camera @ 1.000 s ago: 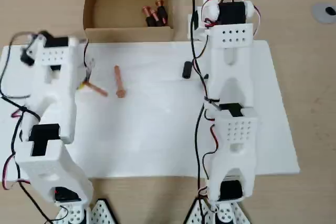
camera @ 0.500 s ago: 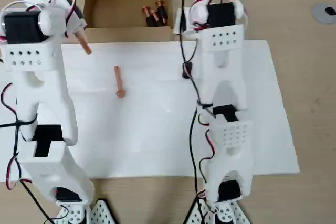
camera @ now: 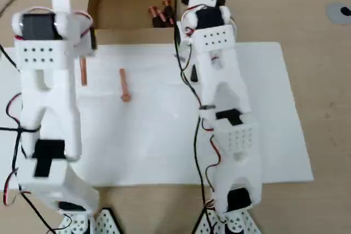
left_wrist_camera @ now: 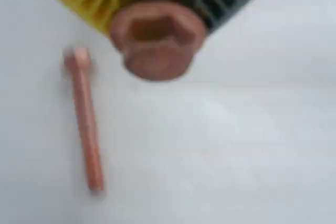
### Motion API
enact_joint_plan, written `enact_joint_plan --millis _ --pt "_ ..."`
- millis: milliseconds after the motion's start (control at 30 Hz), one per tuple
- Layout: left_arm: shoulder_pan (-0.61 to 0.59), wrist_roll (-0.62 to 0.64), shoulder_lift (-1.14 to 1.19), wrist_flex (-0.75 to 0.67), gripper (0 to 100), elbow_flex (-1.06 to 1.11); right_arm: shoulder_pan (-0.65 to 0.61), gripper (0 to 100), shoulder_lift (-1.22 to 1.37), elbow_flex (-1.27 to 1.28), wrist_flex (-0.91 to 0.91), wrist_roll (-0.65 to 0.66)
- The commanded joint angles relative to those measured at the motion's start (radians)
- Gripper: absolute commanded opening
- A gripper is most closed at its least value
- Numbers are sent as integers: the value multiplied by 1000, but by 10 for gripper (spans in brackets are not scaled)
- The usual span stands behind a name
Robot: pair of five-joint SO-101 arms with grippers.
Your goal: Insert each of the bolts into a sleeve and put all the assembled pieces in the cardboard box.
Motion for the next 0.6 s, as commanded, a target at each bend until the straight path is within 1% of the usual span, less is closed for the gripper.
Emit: enact_joint_plan --millis 0,67,133,267,333,433,567 --pt "44 -14 -268 -17 10 183 38 195 -12 12 12 5" --pt "35 -18 -409 -80 10 310 47 195 -12 13 12 31" --pt "23 -51 -545 -157 9 462 48 195 -12 13 12 44" --pt "-14 -89 -776 -362 8 798 51 195 -7 13 6 48" --pt "-37 -114 -872 -443 8 937 51 195 2 15 -14 48" --pt "-69 -124 -993 -532 8 1073 47 195 41 13 -38 43" --pt "-94 -124 -1104 -612 7 1180 39 195 119 7 -115 46"
